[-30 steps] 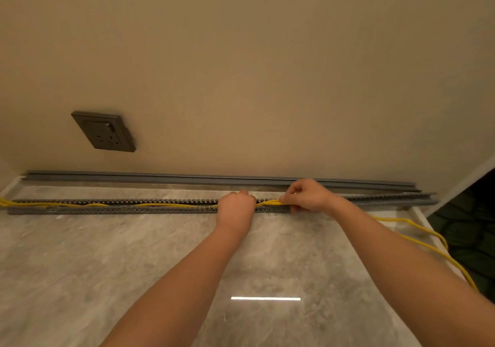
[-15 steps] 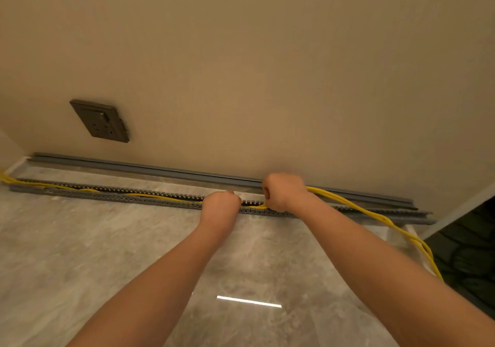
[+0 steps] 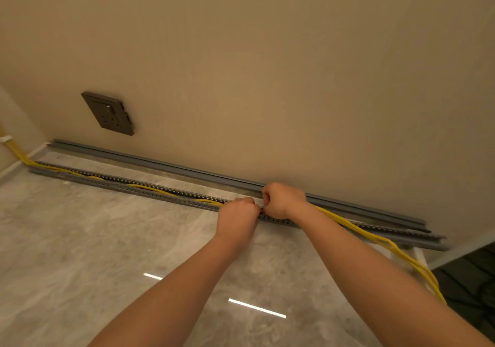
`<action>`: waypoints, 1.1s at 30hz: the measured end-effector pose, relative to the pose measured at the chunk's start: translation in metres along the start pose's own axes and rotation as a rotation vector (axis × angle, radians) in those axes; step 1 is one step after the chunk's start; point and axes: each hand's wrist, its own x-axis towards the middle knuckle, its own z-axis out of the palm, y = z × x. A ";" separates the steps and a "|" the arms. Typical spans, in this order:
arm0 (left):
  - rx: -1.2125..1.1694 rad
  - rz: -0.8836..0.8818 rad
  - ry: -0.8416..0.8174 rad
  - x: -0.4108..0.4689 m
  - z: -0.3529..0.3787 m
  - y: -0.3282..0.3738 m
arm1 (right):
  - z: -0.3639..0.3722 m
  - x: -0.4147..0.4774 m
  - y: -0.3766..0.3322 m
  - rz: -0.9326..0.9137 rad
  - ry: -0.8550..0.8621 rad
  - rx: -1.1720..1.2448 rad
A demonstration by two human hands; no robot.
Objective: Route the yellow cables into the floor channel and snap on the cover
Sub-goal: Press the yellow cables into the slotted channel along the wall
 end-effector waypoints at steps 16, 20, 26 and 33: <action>0.166 -0.033 -0.137 0.003 -0.025 0.034 | -0.004 -0.038 0.064 0.103 0.018 0.134; 0.173 -0.069 -0.156 0.001 -0.028 0.040 | -0.006 -0.046 0.082 0.127 -0.002 0.412; 0.160 -0.097 -0.144 -0.001 -0.028 0.043 | -0.013 -0.043 0.084 0.054 0.005 0.437; 0.155 -0.108 -0.123 -0.001 -0.024 0.041 | -0.019 -0.039 0.061 0.001 0.062 -0.079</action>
